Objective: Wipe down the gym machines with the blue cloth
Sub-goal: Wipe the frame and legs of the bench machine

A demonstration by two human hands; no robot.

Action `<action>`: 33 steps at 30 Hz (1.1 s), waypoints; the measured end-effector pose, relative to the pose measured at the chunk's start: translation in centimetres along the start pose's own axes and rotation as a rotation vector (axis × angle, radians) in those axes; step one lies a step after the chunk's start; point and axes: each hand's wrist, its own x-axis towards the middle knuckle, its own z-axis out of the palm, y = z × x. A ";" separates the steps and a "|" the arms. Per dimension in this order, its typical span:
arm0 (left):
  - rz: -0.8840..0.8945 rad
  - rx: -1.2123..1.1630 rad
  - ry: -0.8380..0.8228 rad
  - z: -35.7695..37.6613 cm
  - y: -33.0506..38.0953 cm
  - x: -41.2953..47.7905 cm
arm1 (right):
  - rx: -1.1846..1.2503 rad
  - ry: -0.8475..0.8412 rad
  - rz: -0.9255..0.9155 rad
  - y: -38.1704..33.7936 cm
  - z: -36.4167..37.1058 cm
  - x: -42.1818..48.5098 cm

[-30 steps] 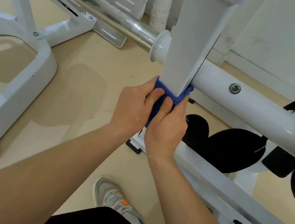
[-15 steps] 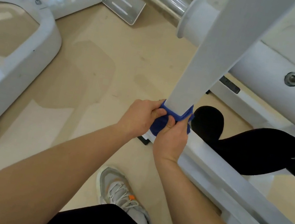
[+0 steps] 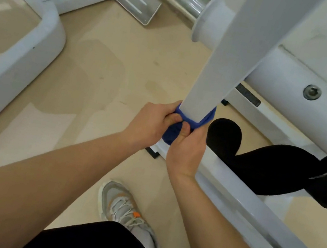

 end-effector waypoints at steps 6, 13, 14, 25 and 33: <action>-0.053 0.117 -0.116 0.8 -3.5 0.8 | -0.383 -0.002 -0.066 3.8 1.8 -0.7; -0.103 0.301 -0.201 1.6 -5.5 1.2 | -0.641 0.005 -0.182 6.4 1.9 -0.9; -0.120 0.310 -0.206 1.6 -5.2 1.1 | -0.638 -0.022 -0.169 6.2 1.7 -0.8; -0.134 0.331 0.130 -1.4 4.4 -1.7 | -0.169 -0.087 -0.045 -3.2 -6.6 -0.5; -0.249 0.448 0.119 1.1 7.6 -8.2 | -0.351 -0.224 -0.069 -1.1 -12.5 -5.1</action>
